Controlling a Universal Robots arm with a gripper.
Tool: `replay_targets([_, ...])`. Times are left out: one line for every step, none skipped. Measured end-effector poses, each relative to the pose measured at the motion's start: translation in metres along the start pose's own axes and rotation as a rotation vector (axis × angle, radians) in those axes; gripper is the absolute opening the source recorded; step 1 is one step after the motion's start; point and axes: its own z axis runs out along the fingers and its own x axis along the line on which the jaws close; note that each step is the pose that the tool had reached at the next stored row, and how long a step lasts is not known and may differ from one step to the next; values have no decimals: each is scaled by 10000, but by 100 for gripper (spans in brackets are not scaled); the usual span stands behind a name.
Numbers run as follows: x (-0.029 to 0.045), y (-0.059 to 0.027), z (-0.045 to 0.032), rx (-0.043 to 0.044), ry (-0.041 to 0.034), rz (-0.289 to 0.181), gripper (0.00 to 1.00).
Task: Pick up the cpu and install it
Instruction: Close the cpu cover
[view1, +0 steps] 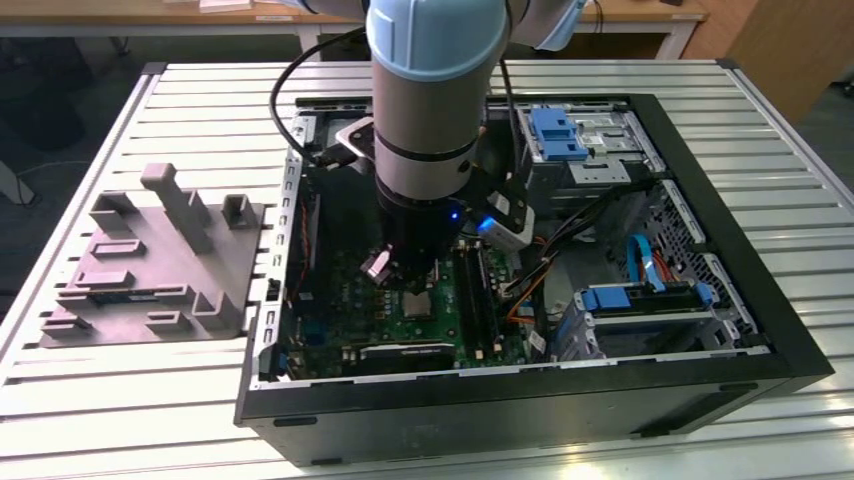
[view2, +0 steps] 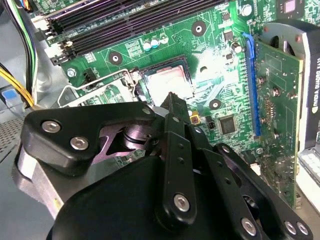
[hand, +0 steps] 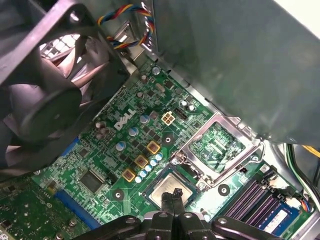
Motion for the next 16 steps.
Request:
replay_targets([0,0,0,0,0,-2,11])
replay_targets([0,0,0,0,0,-4,11])
replay_targets([0,0,0,0,0,-6,11])
replay_targets([0,0,0,0,0,-7,11])
replay_targets([0,0,0,0,0,-7,11])
replay_targets([0,0,0,0,0,-8,11])
replay_targets([0,0,0,0,0,-8,11])
replay_targets([0,0,0,0,0,-8,11])
replay_targets([0,0,0,0,0,-9,11])
replay_targets([0,0,0,0,0,-9,11])
replay_targets([0,0,0,0,0,-10,11])
replay_targets([-2,-1,0,0,-1,-10,11])
replay_targets([-7,-5,2,-1,-3,-10,11])
replay_targets([-14,-11,3,-1,-3,-9,11])
replay_targets([-23,-19,4,-1,-3,-10,11])
replay_targets([-37,-32,4,1,0,-9,11])
